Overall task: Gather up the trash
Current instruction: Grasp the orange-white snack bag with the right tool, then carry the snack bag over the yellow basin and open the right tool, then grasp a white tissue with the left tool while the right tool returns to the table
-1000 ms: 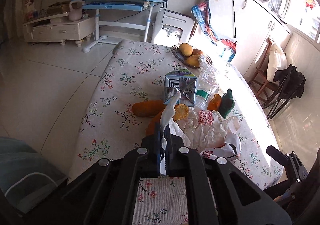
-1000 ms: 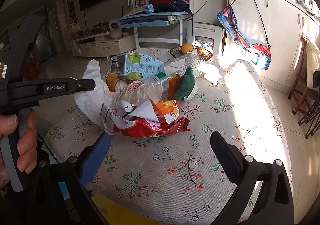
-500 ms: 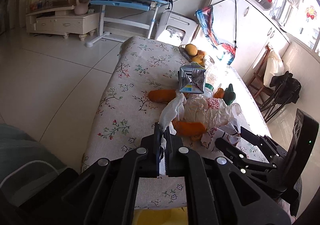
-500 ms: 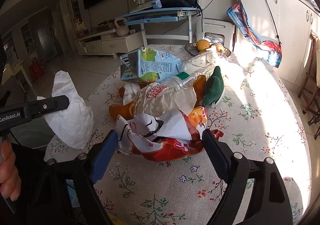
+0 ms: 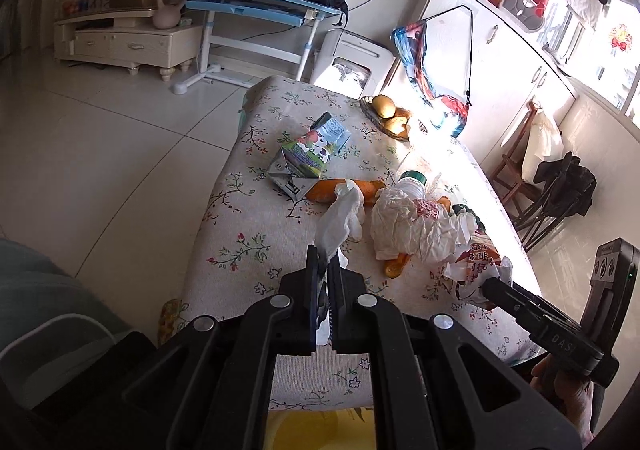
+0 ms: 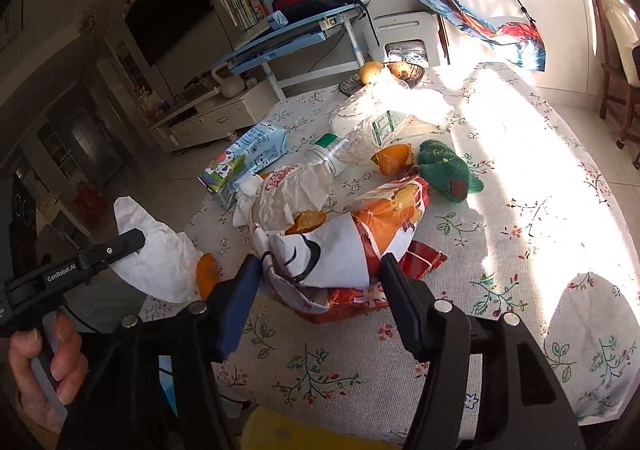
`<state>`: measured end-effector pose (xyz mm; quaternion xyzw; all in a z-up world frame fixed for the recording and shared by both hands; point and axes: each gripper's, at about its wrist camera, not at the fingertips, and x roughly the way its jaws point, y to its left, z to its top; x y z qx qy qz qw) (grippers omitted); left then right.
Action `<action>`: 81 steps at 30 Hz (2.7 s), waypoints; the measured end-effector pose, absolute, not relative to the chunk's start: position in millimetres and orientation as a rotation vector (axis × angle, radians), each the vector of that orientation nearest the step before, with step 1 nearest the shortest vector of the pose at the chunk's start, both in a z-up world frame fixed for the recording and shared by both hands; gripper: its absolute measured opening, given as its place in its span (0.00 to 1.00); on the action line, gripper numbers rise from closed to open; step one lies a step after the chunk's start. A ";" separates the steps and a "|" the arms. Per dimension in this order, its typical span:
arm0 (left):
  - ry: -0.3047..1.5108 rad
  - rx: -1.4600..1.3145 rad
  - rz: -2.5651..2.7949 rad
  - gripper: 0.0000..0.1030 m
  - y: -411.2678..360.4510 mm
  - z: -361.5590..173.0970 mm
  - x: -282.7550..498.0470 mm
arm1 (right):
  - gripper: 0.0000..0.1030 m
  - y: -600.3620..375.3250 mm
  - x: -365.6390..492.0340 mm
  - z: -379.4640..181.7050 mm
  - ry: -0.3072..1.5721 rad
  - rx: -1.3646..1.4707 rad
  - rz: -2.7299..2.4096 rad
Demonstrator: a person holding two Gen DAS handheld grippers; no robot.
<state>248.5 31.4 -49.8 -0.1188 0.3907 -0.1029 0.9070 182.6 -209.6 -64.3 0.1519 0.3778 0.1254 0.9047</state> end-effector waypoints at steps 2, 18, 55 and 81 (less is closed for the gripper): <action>0.808 -0.244 -0.210 0.04 32.6 -50.0 249.5 | 0.68 -211.2 182.2 -69.0 0.808 0.324 0.259; 0.808 -0.216 -0.213 0.04 29.2 -53.4 247.4 | 0.39 -190.8 154.3 -60.6 0.782 0.113 0.295; 0.643 -0.027 -0.243 0.04 9.0 -20.5 191.4 | 0.59 -105.9 89.2 -116.9 1.036 -0.172 0.641; 0.807 -0.216 -0.253 0.73 12.5 -51.4 210.8 | 0.67 -191.1 107.7 -56.5 0.722 0.322 0.459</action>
